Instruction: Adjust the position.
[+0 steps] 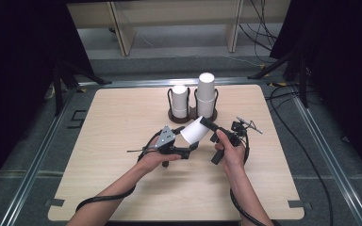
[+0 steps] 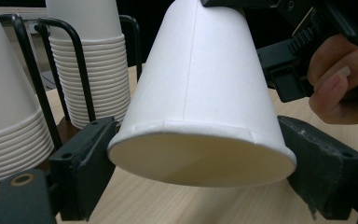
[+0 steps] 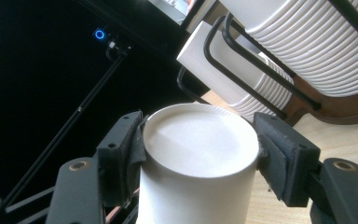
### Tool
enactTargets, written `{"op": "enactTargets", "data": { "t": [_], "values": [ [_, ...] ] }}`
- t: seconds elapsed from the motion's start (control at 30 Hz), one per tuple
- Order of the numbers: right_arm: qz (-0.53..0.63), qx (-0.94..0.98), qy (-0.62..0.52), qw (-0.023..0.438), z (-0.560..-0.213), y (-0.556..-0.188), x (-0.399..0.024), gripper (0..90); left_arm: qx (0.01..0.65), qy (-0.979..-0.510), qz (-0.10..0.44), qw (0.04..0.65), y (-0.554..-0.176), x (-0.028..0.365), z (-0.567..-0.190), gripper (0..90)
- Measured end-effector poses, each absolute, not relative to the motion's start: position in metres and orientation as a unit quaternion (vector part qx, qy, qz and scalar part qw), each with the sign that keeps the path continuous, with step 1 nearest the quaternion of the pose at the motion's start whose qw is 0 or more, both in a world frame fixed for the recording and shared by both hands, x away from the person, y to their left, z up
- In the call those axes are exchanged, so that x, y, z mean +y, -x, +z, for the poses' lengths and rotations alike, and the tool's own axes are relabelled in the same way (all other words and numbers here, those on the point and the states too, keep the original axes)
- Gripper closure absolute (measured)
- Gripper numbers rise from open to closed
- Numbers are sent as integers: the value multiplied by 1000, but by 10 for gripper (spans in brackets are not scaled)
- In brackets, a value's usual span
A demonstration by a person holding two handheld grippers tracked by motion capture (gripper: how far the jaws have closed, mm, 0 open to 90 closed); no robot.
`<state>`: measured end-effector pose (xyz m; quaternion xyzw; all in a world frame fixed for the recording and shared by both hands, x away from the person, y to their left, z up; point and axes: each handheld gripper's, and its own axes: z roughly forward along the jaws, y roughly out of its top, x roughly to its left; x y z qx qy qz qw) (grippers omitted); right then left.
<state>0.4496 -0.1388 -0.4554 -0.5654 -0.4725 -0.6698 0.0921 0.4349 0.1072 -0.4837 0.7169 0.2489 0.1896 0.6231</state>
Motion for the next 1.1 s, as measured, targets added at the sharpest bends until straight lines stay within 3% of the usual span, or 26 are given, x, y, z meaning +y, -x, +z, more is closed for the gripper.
{"op": "enactTargets", "data": {
  "t": [0.1, 0.7, 0.9, 1.1],
  "values": [
    [-675, -483, 552, 80, -457, -451, -139, 365, 250, -717, 188, 624, -436, 107, -484, 143],
    [-678, -471, 554, 109, -456, -449, -139, 353, 240, -721, 191, 621, -437, 109, -481, 208],
    [-676, -487, 546, 85, -456, -450, -140, 343, 233, -726, 189, 618, -437, 113, -479, 229],
    [-683, -484, 538, 97, -452, -449, -140, 261, 224, -725, 181, 626, -438, 116, -477, 243]
  ]
}}
